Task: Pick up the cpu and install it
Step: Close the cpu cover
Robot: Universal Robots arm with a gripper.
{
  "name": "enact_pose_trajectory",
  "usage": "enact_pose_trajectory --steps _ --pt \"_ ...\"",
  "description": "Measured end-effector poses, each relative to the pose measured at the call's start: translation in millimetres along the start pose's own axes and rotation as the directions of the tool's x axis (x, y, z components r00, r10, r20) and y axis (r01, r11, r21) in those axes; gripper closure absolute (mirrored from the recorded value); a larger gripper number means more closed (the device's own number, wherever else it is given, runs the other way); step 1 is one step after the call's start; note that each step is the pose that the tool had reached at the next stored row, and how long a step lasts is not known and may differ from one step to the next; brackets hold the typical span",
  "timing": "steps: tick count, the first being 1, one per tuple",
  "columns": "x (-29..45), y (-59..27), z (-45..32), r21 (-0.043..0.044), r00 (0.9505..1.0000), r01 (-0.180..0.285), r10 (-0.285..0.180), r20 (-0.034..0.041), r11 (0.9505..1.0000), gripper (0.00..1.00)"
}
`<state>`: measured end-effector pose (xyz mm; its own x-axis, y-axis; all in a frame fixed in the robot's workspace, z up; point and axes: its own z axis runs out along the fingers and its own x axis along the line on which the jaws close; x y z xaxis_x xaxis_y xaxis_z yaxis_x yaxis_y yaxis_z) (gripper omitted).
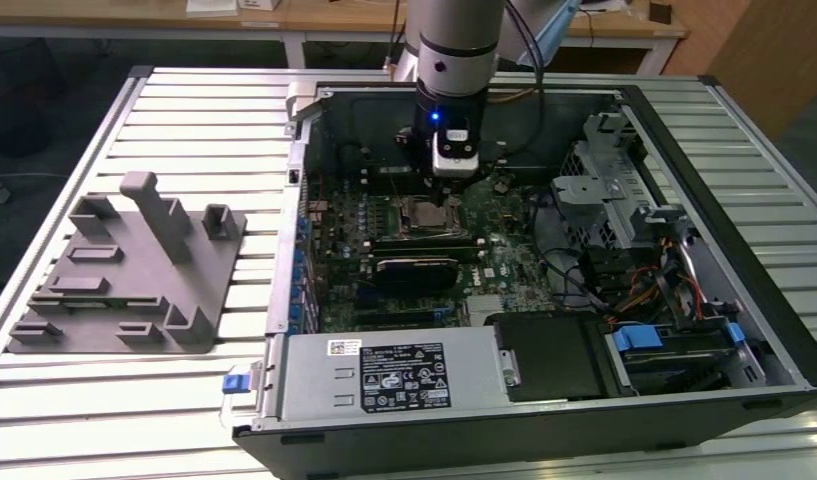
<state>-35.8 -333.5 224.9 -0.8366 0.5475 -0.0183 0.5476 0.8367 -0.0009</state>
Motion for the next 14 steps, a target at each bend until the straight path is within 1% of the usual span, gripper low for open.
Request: enact_pose_trajectory --steps 2,4,7,9,11,14 --pt "0.0 0.0 0.0 -0.0006 0.9994 0.036 -0.036 0.0001 0.9994 0.89" --pt "0.0 0.0 0.0 -0.0013 0.9974 0.072 -0.072 0.0001 0.9974 0.89" --pt "0.0 0.0 0.1 -0.0023 0.9919 0.127 -0.127 0.0002 0.9919 0.89" --pt "0.0 0.0 0.1 -0.0029 0.9867 0.163 -0.163 0.0004 0.9867 0.89" --pt "0.0 0.0 0.2 -0.0036 0.9802 0.198 -0.198 0.0006 0.9802 0.89" --pt "0.0 0.0 0.4 -0.0045 0.9677 0.252 -0.252 0.0008 0.9677 0.89"
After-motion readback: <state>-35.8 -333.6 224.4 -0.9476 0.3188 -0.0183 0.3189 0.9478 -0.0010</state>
